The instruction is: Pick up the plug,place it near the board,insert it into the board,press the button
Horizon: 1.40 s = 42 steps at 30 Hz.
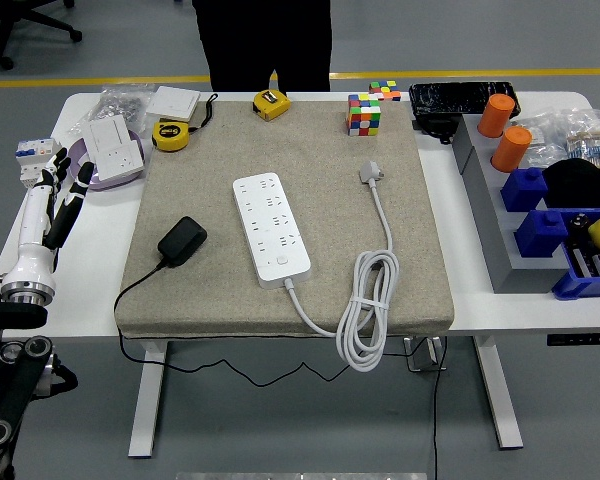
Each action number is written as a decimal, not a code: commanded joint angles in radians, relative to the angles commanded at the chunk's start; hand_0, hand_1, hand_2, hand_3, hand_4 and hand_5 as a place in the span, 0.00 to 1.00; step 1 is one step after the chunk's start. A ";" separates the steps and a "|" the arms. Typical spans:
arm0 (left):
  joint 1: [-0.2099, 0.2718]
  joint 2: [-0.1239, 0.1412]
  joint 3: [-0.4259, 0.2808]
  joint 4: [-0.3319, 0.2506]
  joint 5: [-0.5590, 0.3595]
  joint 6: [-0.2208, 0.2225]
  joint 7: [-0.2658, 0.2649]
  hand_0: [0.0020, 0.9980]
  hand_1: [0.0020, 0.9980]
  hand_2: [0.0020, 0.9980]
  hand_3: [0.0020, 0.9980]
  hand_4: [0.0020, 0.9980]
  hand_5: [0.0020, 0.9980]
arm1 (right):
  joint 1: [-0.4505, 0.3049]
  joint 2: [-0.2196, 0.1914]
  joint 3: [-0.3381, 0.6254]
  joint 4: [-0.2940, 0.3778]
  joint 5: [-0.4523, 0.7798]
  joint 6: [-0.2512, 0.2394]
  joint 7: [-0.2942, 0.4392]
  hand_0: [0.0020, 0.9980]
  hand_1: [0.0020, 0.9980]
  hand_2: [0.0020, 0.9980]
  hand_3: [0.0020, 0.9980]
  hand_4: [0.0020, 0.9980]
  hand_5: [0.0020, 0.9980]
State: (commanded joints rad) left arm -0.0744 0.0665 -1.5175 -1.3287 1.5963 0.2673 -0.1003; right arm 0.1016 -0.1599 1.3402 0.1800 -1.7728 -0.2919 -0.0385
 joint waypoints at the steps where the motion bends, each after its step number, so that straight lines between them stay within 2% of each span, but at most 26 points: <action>1: -0.001 0.000 0.001 0.000 0.001 0.000 0.000 0.97 1.00 1.00 1.00 1.00 1.00 | 0.004 -0.001 0.001 0.000 -0.020 0.008 -0.007 0.00 0.00 0.03 0.01 0.46 0.22; 3: -0.003 0.000 0.002 0.000 0.002 0.000 0.000 0.97 1.00 1.00 1.00 1.00 1.00 | 0.009 -0.001 0.002 0.000 -0.049 0.026 -0.018 0.00 0.00 0.03 0.01 0.46 0.22; 4: -0.004 -0.001 0.002 0.000 0.002 0.000 0.001 0.97 1.00 1.00 1.00 1.00 1.00 | 0.010 -0.001 0.005 0.000 -0.068 0.030 -0.021 0.00 0.00 0.03 0.02 0.47 0.27; 7: -0.005 0.000 0.001 -0.002 0.004 0.000 0.001 0.97 1.00 1.00 1.00 1.00 1.00 | 0.008 0.003 0.042 0.000 -0.129 0.023 -0.016 0.00 0.00 0.03 0.02 0.47 0.27; 8: -0.004 0.000 0.001 -0.002 0.004 0.001 0.002 0.97 1.00 1.00 1.00 1.00 1.00 | 0.007 0.003 0.054 0.000 -0.145 0.033 -0.026 0.00 0.00 0.03 0.02 0.47 0.27; 9: -0.003 0.000 0.001 -0.001 0.005 0.000 0.002 0.97 1.00 1.00 1.00 1.00 1.00 | 0.007 0.001 0.069 0.000 -0.159 0.073 -0.050 0.00 0.00 0.03 0.02 0.47 0.27; 10: -0.002 0.000 0.002 0.000 0.005 -0.001 0.003 0.96 1.00 1.00 1.00 1.00 1.00 | 0.006 0.000 0.078 0.000 -0.154 0.112 -0.062 0.27 0.35 0.38 0.37 1.00 0.62; 15: 0.001 -0.003 0.002 -0.001 0.006 -0.001 0.004 0.96 1.00 1.00 1.00 1.00 1.00 | 0.003 -0.001 0.157 0.000 -0.179 0.292 -0.085 0.27 0.35 0.38 0.37 1.00 0.62; 16: 0.000 -0.003 0.002 0.000 0.007 -0.001 0.005 0.97 1.00 1.00 1.00 1.00 1.00 | 0.003 0.000 0.179 0.000 -0.192 0.317 -0.089 0.85 0.79 0.77 0.81 1.00 0.95; 21: 0.001 0.000 0.000 -0.001 0.009 0.000 0.006 0.97 1.00 1.00 1.00 1.00 1.00 | 0.004 0.003 0.216 0.000 -0.188 0.375 -0.099 0.85 0.79 0.77 0.81 1.00 0.95; 22: 0.001 0.000 0.000 -0.002 0.010 0.000 0.006 0.98 1.00 1.00 1.00 1.00 1.00 | 0.005 0.003 0.219 0.000 -0.185 0.382 -0.100 1.00 1.00 0.99 1.00 1.00 1.00; 31: 0.007 0.003 0.006 -0.005 0.018 -0.001 0.010 0.98 1.00 1.00 1.00 1.00 1.00 | 0.011 -0.001 0.226 0.000 -0.154 0.422 -0.118 1.00 1.00 1.00 1.00 1.00 1.00; 34: 0.008 0.005 0.006 -0.006 0.026 0.000 0.013 0.98 1.00 1.00 1.00 1.00 1.00 | 0.009 -0.001 0.220 0.000 -0.148 0.415 -0.118 1.00 1.00 1.00 1.00 1.00 1.00; 39: 0.015 0.004 0.006 -0.018 0.073 0.017 0.037 0.98 1.00 1.00 1.00 1.00 1.00 | 0.000 0.004 0.154 0.000 -0.104 0.355 -0.095 1.00 1.00 1.00 1.00 1.00 1.00; 40: 0.015 0.003 0.004 -0.020 0.091 0.020 0.042 0.94 1.00 1.00 1.00 1.00 0.80 | -0.001 0.005 0.155 0.000 -0.113 0.347 -0.087 1.00 1.00 0.97 0.97 1.00 1.00; 42: 0.016 0.002 0.005 -0.024 0.109 0.023 0.043 0.94 1.00 1.00 1.00 1.00 0.80 | -0.002 0.007 0.150 0.000 -0.110 0.342 -0.080 1.00 1.00 0.97 0.97 1.00 1.00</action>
State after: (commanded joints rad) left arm -0.0582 0.0684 -1.5123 -1.3531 1.7052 0.2899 -0.0571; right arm 0.0992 -0.1531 1.4904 0.1800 -1.8833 0.0497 -0.1187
